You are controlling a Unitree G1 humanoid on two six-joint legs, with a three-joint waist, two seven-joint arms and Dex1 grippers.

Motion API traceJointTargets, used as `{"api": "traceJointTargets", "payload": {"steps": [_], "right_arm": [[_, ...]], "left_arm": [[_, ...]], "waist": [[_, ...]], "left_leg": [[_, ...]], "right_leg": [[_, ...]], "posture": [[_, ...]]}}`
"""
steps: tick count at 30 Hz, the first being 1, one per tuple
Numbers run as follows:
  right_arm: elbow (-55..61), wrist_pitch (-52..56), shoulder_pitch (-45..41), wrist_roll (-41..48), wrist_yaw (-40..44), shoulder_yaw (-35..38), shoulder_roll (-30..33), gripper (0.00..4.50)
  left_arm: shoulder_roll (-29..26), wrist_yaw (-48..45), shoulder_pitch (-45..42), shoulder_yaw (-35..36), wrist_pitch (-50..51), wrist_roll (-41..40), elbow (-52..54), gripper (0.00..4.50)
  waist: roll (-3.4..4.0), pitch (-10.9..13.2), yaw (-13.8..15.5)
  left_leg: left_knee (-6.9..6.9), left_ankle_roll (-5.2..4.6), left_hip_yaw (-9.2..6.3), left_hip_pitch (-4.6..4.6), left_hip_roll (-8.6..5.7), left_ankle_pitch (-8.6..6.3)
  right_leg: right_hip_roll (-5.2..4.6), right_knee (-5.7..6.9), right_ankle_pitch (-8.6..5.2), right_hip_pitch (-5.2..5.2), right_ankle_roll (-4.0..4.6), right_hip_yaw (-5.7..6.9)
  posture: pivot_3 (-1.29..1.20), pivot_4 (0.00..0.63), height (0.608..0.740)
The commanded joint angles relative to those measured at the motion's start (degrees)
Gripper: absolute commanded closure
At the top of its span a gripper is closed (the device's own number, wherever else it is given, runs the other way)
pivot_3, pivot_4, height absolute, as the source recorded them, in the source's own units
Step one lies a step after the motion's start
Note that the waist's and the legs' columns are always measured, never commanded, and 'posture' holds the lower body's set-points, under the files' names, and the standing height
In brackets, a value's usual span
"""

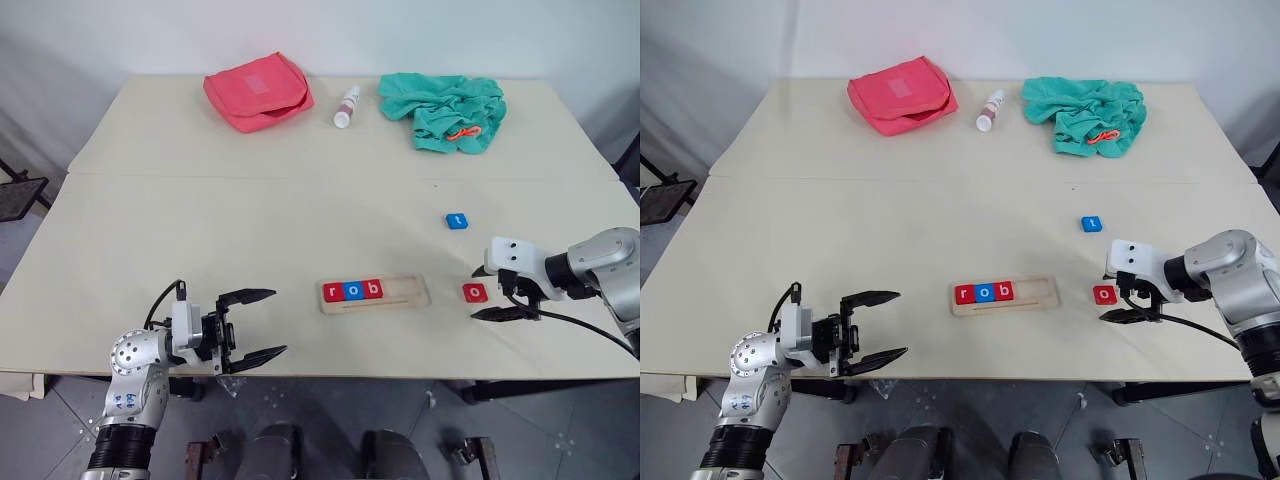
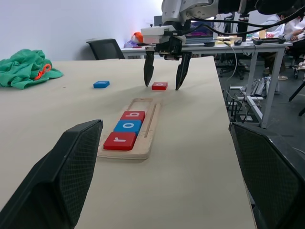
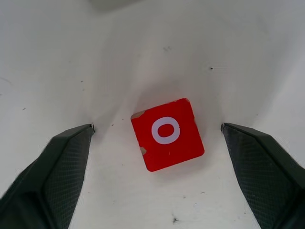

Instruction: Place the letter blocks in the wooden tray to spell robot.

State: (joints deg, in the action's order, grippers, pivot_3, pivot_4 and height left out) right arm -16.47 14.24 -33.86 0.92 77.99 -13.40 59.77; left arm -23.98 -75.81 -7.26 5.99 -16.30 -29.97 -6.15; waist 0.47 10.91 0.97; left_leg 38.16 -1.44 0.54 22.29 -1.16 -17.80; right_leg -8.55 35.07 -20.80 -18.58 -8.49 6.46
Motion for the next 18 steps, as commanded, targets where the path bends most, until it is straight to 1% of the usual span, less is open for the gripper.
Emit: {"api": "traceJointTargets", "payload": {"steps": [1, 6, 10, 15, 18], "right_arm": [[1.33, 1.63, 0.52, -0.70, -1.83, 1.12, -0.89, 1.31], [2.27, 3.07, 0.39, -0.75, -2.19, 1.56, -1.21, 3.03], [5.22, 6.76, -1.40, 1.34, -2.44, 3.34, -1.53, 3.04], [14.73, 18.32, -5.41, 4.77, -1.34, 2.94, -2.72, 3.04], [18.50, 22.13, -6.14, 6.15, -1.74, 2.25, -3.47, 3.04]], "left_arm": [[-0.32, -0.45, -0.78, 0.07, -0.68, -0.63, -0.31, 0.00], [-0.36, -1.02, -1.23, 0.07, -0.88, -0.70, -0.96, 0.00], [-0.53, -1.50, -1.28, 0.21, -0.95, -0.83, -1.18, 0.00], [-1.02, -2.35, -1.42, 0.60, -0.95, -0.98, -1.70, 0.00], [-1.12, -2.53, -1.54, 0.61, -1.00, -0.97, -1.88, 0.00]], "waist": [[0.00, 0.00, -0.02], [0.00, 0.00, -0.26], [0.00, 0.00, -0.30], [0.09, 0.05, -0.45], [0.08, 0.05, -0.47]], "left_leg": [[0.00, 0.00, 0.00, 0.00, 0.00, 0.00], [0.00, 0.00, 0.00, -0.01, 0.01, 0.00], [0.00, 0.00, 0.01, 0.00, 0.01, 0.00], [-0.03, 0.00, 0.00, 0.02, 0.01, 0.00], [-0.06, 0.02, -0.06, 0.02, 0.01, -0.01]], "right_leg": [[0.00, 0.00, 0.00, 0.00, 0.00, 0.00], [0.00, 0.01, 0.00, 0.00, 0.00, 0.00], [0.00, 0.01, 0.00, -0.01, 0.00, 0.00], [0.00, 0.02, 0.00, -0.06, 0.00, -0.02], [0.00, 0.01, 0.00, -0.06, 0.00, -0.01]], "posture": [[0.00, 0.150, 0.740], [0.00, 0.150, 0.740], [0.00, 0.150, 0.740], [0.00, 0.150, 0.740], [0.00, 0.150, 0.740]]}}
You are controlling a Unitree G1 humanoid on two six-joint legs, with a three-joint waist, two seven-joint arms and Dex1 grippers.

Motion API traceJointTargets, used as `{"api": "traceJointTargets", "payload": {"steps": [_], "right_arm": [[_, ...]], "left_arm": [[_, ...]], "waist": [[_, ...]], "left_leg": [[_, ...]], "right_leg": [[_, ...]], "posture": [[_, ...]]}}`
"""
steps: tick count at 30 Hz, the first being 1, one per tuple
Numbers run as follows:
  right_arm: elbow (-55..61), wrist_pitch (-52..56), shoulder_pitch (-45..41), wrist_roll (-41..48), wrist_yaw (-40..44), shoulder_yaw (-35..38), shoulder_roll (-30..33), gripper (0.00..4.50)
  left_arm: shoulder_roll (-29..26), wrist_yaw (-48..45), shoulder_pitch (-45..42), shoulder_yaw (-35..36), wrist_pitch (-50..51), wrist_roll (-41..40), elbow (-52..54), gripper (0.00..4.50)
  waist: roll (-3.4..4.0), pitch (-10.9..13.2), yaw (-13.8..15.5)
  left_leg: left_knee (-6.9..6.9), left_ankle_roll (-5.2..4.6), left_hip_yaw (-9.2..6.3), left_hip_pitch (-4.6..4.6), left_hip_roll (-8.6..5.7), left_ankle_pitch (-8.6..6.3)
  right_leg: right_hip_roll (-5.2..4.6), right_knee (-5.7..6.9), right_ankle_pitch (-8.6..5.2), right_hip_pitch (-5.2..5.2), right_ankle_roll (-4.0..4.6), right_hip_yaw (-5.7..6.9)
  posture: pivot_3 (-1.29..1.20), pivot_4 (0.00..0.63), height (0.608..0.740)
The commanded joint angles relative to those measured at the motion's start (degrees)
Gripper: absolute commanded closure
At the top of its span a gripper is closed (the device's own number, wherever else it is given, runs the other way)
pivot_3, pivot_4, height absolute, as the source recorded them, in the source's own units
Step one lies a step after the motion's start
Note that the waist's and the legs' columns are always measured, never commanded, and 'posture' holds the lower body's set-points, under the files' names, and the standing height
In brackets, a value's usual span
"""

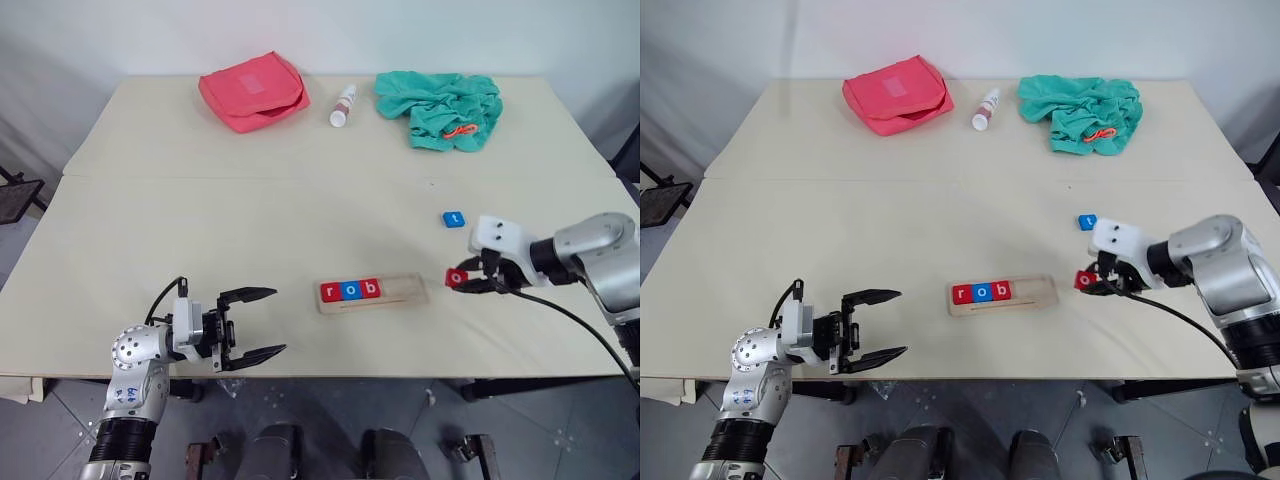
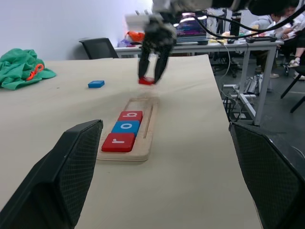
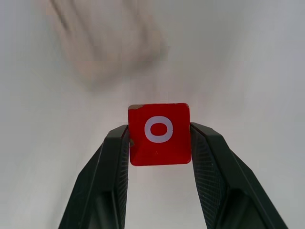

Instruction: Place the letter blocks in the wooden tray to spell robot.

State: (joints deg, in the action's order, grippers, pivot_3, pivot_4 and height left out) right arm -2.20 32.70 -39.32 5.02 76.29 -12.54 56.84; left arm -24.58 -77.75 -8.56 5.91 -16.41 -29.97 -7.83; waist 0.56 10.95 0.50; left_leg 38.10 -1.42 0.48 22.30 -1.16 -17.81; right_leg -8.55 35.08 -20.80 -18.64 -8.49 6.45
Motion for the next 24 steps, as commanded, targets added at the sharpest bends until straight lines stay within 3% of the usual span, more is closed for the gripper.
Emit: {"api": "traceJointTargets", "payload": {"steps": [1, 6, 10, 24], "right_arm": [[5.34, 4.76, -1.00, 2.34, -0.41, 0.85, -1.28, 3.04], [10.17, 7.80, -2.97, 2.46, -1.38, -4.01, -6.63, 3.04], [7.75, 5.73, -4.62, -0.47, -3.06, -7.78, -9.23, 3.04], [2.14, 0.67, -6.99, -3.57, -1.18, -10.64, -10.45, 3.04]], "left_arm": [[-0.53, -0.63, -0.36, 0.68, -0.92, -0.96, -0.30, 0.00], [-0.35, -0.82, -0.97, 0.43, -1.36, -0.86, -0.78, 0.00], [-0.17, -0.49, -0.96, 0.33, -1.77, -0.73, -0.75, 0.00], [-0.50, 1.08, 1.67, 0.69, -2.28, -0.86, 1.23, 0.00]], "waist": [[0.00, 0.00, 0.16], [0.00, 0.00, 0.34], [0.00, 0.00, 0.50], [0.00, 0.00, 0.08]], "left_leg": [[0.00, 0.00, -0.01, 0.00, -0.01, 0.00], [0.02, 0.00, -0.04, 0.03, -0.03, 0.00], [0.02, 0.00, -0.06, 0.03, -0.07, 0.00], [0.02, 0.00, -0.05, 0.02, -0.06, 0.00]], "right_leg": [[0.00, 0.00, 0.00, 0.01, 0.00, 0.00], [-0.01, 0.02, 0.00, 0.00, 0.00, 0.01], [-0.02, 0.04, 0.00, -0.01, 0.00, 0.01], [-0.02, 0.24, 0.00, -0.09, 0.00, 0.01]], "posture": [[0.00, 0.150, 0.740], [0.00, 0.150, 0.740], [0.00, 0.150, 0.740], [0.00, 0.150, 0.740]]}}
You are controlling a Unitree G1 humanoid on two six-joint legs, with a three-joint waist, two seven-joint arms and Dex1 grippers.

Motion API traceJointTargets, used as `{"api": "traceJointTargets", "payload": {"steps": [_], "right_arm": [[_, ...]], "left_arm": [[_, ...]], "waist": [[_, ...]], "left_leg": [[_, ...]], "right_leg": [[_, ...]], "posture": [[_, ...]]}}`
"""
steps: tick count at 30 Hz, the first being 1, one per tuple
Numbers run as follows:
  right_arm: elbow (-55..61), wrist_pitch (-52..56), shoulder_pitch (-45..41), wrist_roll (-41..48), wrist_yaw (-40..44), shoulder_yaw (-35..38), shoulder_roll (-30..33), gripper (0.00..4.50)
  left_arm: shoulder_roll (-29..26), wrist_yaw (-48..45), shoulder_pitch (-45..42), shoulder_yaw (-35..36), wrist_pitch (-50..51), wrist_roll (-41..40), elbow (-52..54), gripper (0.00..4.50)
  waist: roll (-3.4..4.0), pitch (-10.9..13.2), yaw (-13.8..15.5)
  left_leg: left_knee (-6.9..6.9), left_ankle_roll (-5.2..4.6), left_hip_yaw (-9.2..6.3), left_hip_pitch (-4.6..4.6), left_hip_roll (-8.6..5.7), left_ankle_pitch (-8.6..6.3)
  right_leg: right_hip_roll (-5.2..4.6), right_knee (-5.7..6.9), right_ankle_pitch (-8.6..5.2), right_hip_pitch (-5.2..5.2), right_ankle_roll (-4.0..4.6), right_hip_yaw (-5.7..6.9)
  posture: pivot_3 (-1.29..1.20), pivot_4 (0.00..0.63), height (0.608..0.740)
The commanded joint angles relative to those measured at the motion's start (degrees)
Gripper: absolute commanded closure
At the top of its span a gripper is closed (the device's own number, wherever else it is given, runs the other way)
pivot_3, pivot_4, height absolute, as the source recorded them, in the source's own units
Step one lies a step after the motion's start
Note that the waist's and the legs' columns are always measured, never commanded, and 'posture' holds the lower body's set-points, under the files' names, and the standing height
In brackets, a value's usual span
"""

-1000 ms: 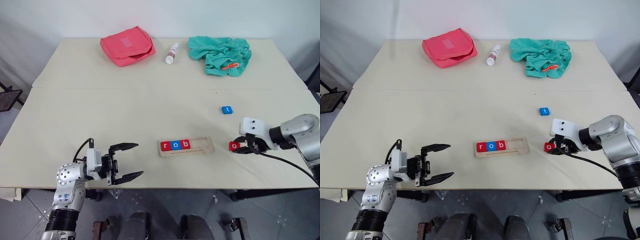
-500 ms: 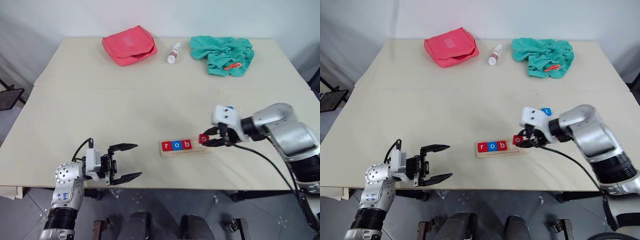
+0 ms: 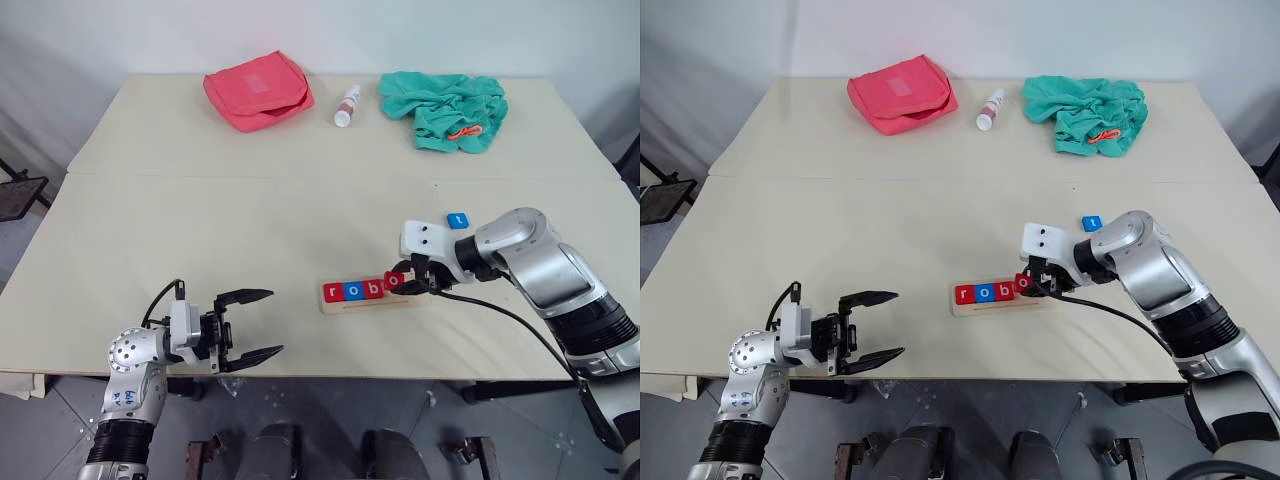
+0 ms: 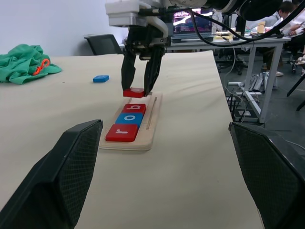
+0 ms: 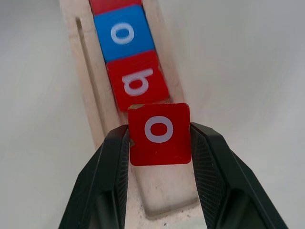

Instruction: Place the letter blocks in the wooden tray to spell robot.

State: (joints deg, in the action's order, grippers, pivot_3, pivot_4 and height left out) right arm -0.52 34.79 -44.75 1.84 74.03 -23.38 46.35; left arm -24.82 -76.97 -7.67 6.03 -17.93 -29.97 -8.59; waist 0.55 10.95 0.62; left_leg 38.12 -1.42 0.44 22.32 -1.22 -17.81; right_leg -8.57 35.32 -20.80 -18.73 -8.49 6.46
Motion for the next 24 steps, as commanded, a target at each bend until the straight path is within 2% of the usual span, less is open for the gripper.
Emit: {"api": "traceJointTargets", "payload": {"steps": [1, 5, 14, 19, 23, 24], "right_arm": [[0.25, -1.85, -1.67, -0.49, 1.52, -0.02, 0.11, 3.04], [-0.18, -3.09, -1.84, -1.03, 2.45, -0.56, 0.04, 3.04], [-1.57, -4.37, -3.01, -2.14, 2.53, -0.06, -1.05, 0.01], [0.95, -1.90, -1.77, -0.06, 2.15, 3.08, 0.36, 0.01], [5.32, 0.54, 2.37, 2.35, 2.70, 6.49, 3.89, 0.01], [5.89, 1.20, 3.03, 2.48, 2.48, 6.81, 4.40, 0.19]], "left_arm": [[-0.23, 0.38, 0.66, 0.53, -0.73, -0.81, 1.91, 0.00], [-0.07, 0.47, 0.14, 0.35, -0.78, -0.70, 1.52, 0.00], [0.15, 0.33, -0.93, 0.12, -0.95, -0.52, 0.50, 0.00], [0.17, 0.39, -1.26, 0.16, -1.04, -0.46, 0.10, 0.00], [0.29, 0.28, -1.36, -0.05, -1.13, -0.46, -0.32, 0.00], [0.32, 0.24, -1.45, -0.11, -1.14, -0.46, -0.47, 0.00]], "waist": [[0.00, 0.00, -0.09], [0.00, 0.00, -0.38], [0.00, 0.00, -0.72], [0.00, 0.00, -0.69], [-0.01, 0.00, -0.41], [-0.01, 0.00, -0.47]], "left_leg": [[0.00, 0.00, 0.00, 0.00, 0.00, 0.00], [0.00, 0.00, -0.01, 0.00, 0.00, 0.00], [-0.01, 0.00, -0.01, 0.01, 0.01, 0.00], [-0.01, 0.00, -0.02, 0.01, 0.00, 0.00], [-0.01, 0.00, -0.06, 0.02, -0.02, 0.00], [-0.01, 0.00, -0.08, 0.02, -0.04, -0.01]], "right_leg": [[0.00, 0.02, 0.00, -0.02, 0.00, 0.00], [0.00, 0.03, 0.00, -0.02, 0.00, 0.00], [0.00, 0.07, 0.00, -0.06, 0.00, 0.00], [-0.01, 0.10, 0.00, -0.07, 0.00, 0.00], [-0.02, 0.11, 0.00, -0.06, 0.00, 0.01], [-0.03, 0.10, 0.00, -0.05, 0.00, 0.00]], "posture": [[0.00, 0.150, 0.740], [0.00, 0.150, 0.740], [0.00, 0.150, 0.740], [0.00, 0.150, 0.740], [0.00, 0.150, 0.740], [0.00, 0.150, 0.740]]}}
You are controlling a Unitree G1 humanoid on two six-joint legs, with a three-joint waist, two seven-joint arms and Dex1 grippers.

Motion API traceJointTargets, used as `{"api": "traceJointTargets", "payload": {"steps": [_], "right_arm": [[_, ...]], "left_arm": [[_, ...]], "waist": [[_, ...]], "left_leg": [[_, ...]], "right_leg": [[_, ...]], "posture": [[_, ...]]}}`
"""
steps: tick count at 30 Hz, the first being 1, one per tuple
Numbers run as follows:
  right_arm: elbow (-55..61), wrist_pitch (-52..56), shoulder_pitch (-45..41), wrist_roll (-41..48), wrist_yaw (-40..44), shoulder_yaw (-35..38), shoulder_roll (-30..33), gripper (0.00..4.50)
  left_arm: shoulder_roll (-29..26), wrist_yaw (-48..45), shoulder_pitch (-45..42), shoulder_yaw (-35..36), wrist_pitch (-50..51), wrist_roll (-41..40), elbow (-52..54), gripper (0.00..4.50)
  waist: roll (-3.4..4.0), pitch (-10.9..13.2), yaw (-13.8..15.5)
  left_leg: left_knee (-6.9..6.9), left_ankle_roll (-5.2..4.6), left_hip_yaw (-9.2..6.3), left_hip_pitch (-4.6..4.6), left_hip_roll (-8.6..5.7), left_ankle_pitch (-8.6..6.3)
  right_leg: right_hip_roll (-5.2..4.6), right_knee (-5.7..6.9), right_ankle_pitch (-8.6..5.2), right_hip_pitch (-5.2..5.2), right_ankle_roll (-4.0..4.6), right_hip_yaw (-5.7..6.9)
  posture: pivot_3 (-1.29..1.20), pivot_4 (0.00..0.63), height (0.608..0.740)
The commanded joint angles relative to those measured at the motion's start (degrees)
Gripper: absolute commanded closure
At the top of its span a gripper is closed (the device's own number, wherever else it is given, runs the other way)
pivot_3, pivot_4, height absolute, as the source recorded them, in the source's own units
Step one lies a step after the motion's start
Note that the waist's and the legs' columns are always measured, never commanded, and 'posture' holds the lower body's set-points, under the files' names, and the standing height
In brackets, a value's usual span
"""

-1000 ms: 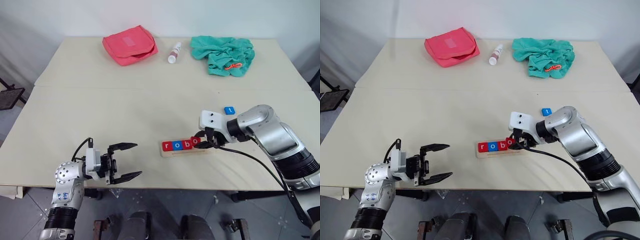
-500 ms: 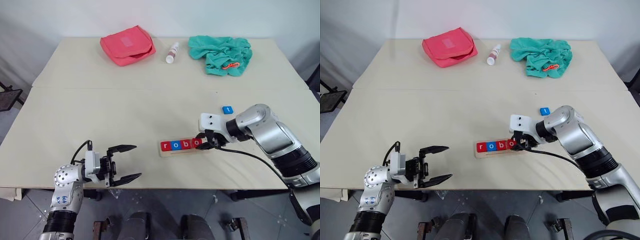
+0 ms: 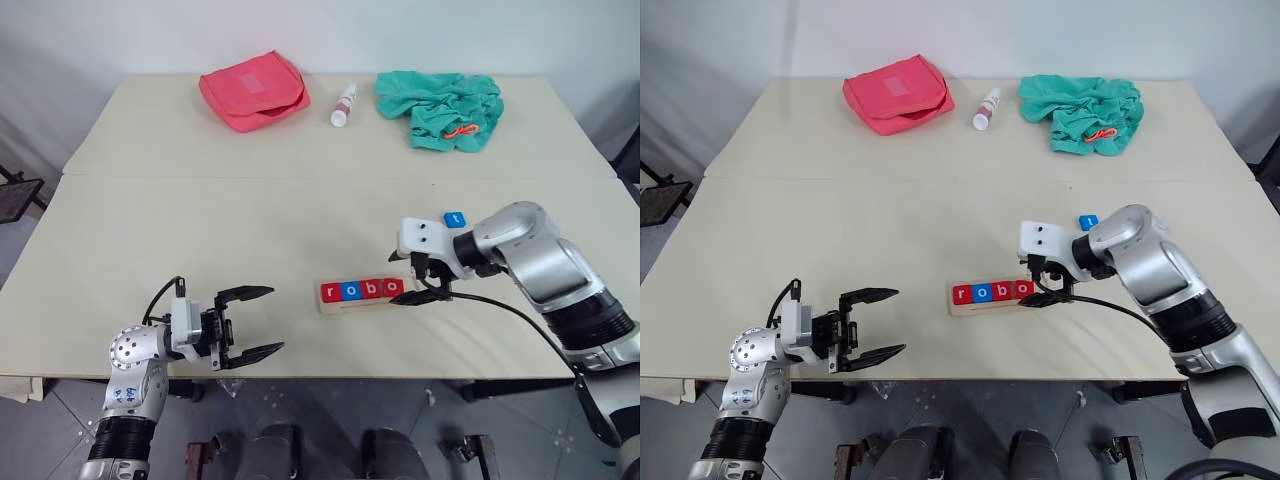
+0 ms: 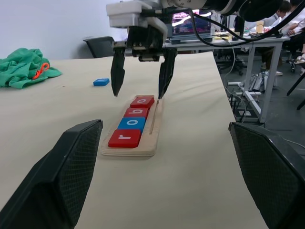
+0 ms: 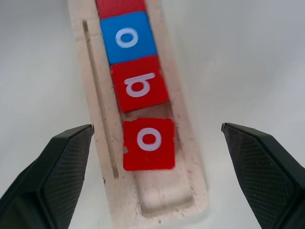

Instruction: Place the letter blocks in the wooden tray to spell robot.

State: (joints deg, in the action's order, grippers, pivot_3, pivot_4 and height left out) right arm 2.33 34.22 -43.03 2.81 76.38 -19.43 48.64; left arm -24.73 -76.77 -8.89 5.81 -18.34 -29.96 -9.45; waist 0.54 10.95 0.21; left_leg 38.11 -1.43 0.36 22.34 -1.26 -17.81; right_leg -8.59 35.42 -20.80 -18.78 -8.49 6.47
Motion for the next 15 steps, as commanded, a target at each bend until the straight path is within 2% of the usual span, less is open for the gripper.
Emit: {"api": "traceJointTargets", "payload": {"steps": [1, 3, 13, 15], "right_arm": [[3.37, 2.22, 1.64, 1.58, -0.14, 2.97, 2.36, 0.37], [3.95, 2.47, 2.86, 1.69, -0.47, 3.36, 3.09, 0.83], [3.20, 2.50, 4.77, 1.17, -2.62, 2.38, 2.15, 4.35], [2.68, 2.35, 4.57, 0.93, -2.94, 1.86, 1.56, 4.43]], "left_arm": [[0.25, 0.01, -0.30, 0.08, -0.75, -0.47, 0.28, 0.00], [0.44, -0.09, -0.66, -0.15, -0.78, -0.40, -0.12, 0.00], [0.84, -1.14, -2.62, -0.32, -0.70, -0.30, -1.79, 0.00], [0.74, -1.22, -2.49, -0.23, -0.73, -0.39, -1.71, 0.00]], "waist": [[0.00, 0.00, -0.16], [0.00, 0.00, -0.24], [0.00, 0.00, -0.26], [0.00, 0.00, -0.26]], "left_leg": [[0.00, 0.00, 0.02, 0.00, -0.01, 0.00], [0.00, 0.01, 0.07, -0.01, 0.02, 0.00], [0.00, 0.01, 0.08, -0.01, 0.04, 0.00], [0.00, 0.01, 0.08, -0.01, 0.04, 0.00]], "right_leg": [[-0.01, 0.00, 0.00, 0.00, 0.00, -0.01], [0.01, -0.01, 0.00, -0.01, 0.00, -0.01], [0.01, -0.01, 0.00, -0.01, 0.00, -0.01], [0.01, -0.01, 0.00, -0.01, 0.00, -0.01]], "posture": [[0.00, 0.150, 0.740], [0.00, 0.150, 0.740], [0.00, 0.150, 0.740], [0.00, 0.150, 0.740]]}}
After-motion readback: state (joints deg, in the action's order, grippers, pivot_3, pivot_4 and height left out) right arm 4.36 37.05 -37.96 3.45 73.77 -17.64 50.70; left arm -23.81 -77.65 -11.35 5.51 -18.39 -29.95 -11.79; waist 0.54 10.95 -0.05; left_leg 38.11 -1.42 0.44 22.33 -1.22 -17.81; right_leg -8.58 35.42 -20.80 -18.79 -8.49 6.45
